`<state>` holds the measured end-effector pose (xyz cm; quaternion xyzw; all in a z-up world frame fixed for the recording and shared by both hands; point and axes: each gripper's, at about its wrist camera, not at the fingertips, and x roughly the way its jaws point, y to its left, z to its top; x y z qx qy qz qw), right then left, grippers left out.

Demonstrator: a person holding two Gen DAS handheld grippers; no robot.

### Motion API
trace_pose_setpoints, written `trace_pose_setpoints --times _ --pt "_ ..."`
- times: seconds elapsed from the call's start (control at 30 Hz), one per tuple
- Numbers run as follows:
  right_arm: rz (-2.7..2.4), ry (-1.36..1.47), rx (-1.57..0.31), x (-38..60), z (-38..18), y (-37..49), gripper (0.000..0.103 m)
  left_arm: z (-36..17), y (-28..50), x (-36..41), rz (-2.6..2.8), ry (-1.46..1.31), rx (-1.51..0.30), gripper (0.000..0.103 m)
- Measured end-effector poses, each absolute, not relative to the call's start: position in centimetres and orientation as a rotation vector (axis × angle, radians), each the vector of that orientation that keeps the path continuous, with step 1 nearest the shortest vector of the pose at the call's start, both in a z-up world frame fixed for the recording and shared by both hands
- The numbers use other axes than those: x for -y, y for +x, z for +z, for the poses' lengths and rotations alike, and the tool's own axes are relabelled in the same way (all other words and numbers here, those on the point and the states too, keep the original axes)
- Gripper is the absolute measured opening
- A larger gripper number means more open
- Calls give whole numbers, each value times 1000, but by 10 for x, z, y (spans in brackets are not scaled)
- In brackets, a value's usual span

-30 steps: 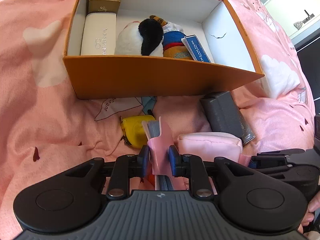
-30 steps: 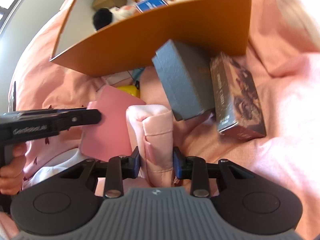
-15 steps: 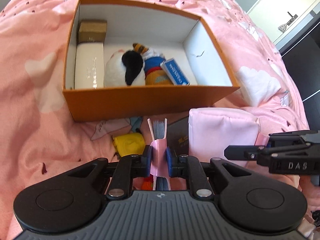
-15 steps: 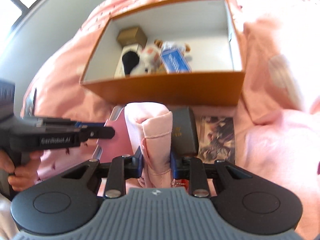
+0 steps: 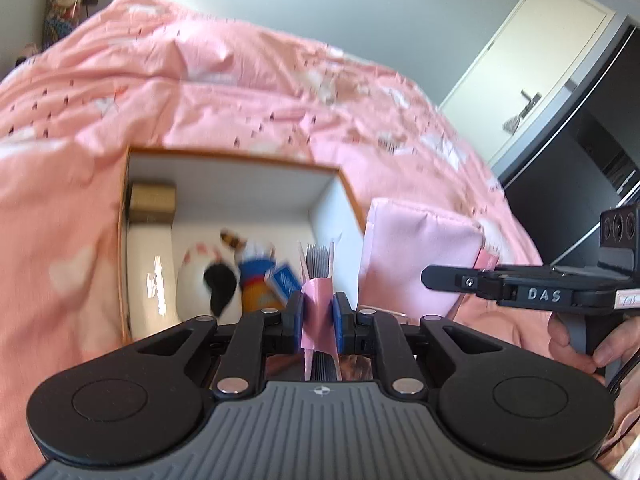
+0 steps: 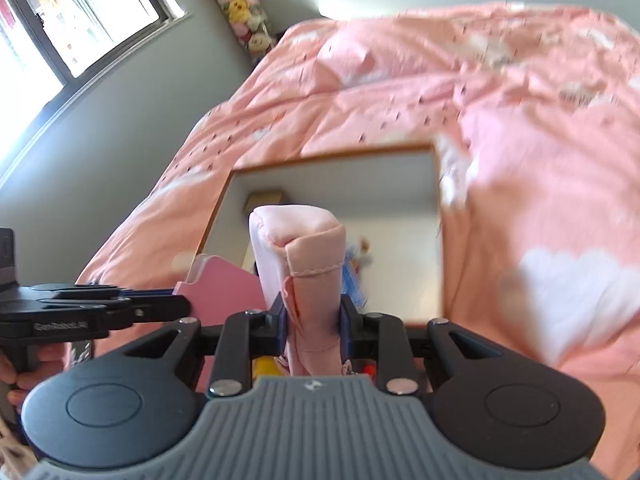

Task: Organize objects
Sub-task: 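Lift both pink items and carry them over the orange box with both tools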

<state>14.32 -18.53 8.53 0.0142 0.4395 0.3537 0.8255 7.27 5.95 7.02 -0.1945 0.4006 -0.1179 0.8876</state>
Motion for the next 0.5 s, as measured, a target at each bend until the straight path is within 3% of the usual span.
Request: trace_pose_setpoints --times 0.23,0.5 --pt "682 19 -922 178 92 190 26 61 127 -52 -259 -487 -778 17" --pt "594 -36 -1107 157 36 240 27 8 161 -28 -222 -448 -846 16"
